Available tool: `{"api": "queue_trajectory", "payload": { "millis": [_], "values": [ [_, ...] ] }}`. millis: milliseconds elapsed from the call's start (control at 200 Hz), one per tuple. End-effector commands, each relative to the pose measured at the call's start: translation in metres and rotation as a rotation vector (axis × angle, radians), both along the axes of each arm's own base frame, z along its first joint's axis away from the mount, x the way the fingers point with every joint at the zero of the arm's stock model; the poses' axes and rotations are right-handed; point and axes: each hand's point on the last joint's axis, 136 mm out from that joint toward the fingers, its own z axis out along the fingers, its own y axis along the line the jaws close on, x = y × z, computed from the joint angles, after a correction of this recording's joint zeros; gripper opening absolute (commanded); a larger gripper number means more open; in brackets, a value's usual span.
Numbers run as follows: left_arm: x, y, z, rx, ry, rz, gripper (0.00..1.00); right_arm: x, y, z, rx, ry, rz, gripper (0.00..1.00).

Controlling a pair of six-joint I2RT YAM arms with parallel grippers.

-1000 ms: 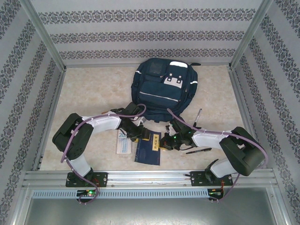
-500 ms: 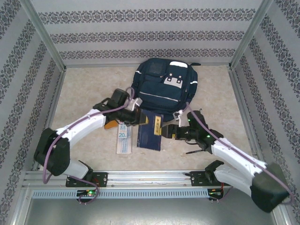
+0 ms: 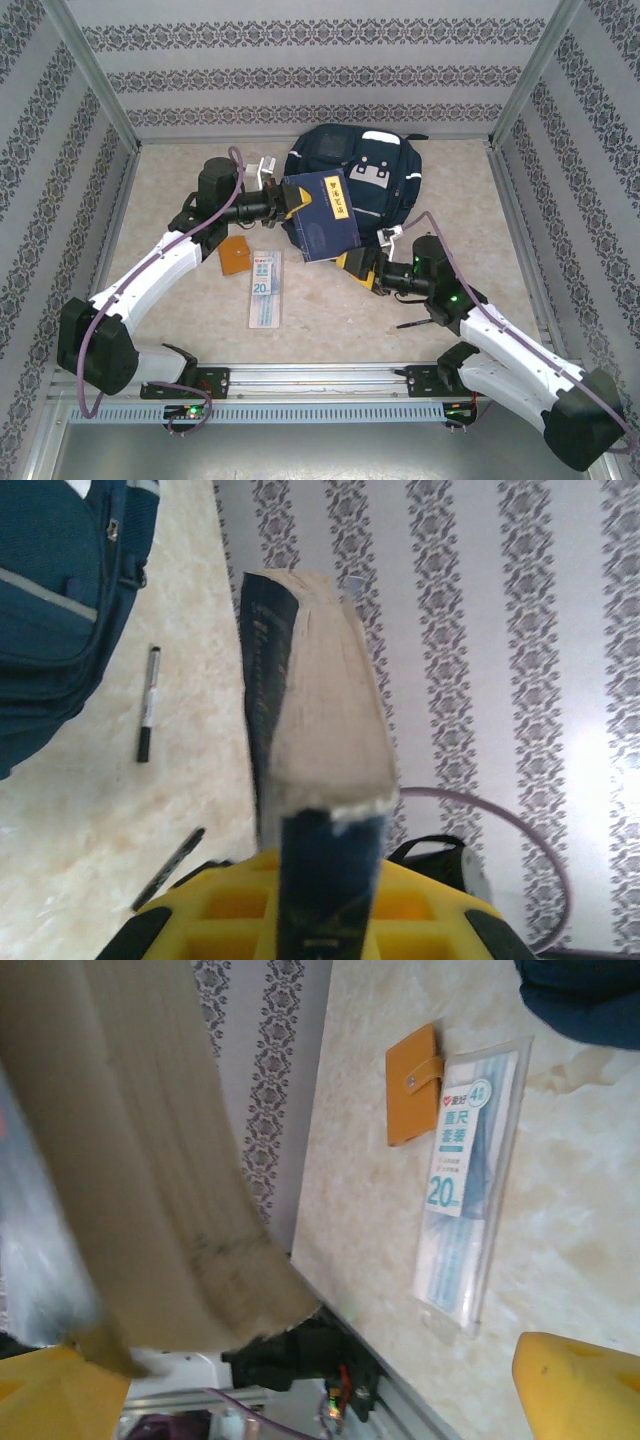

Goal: Pack books, pencil case, and school supplies into a backpack

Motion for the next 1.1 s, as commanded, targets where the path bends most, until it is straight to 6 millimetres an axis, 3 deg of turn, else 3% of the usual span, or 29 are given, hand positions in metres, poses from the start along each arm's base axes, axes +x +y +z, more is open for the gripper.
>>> {"api": "queue_trajectory", "payload": {
  "millis": [0, 255, 475, 625, 764, 1094],
  "values": [
    [0.001, -0.006, 0.027, -0.1, -0.044, -0.014, 0.0, 0.021, 0.006, 0.04, 0.187, -0.005, -0.119, 0.97],
    [0.007, -0.008, 0.009, -0.101, -0.001, 0.023, 0.0, 0.045, 0.006, 0.075, 0.316, -0.007, -0.249, 0.9],
    [0.022, 0.008, -0.014, -0.033, 0.054, 0.159, 0.0, 0.043, -0.006, 0.085, 0.369, 0.032, -0.313, 0.9],
    [0.032, 0.023, -0.021, 0.01, 0.084, 0.268, 0.0, 0.037, -0.003, 0.091, 0.372, 0.04, -0.297, 0.93],
    [0.034, 0.021, -0.021, -0.009, 0.108, 0.274, 0.0, 0.039, 0.004, 0.1, 0.375, 0.029, -0.291, 0.95],
    [0.029, 0.01, -0.008, -0.108, 0.138, 0.252, 0.0, 0.056, 0.013, 0.055, 0.329, 0.235, -0.422, 0.95]
  ]
}}
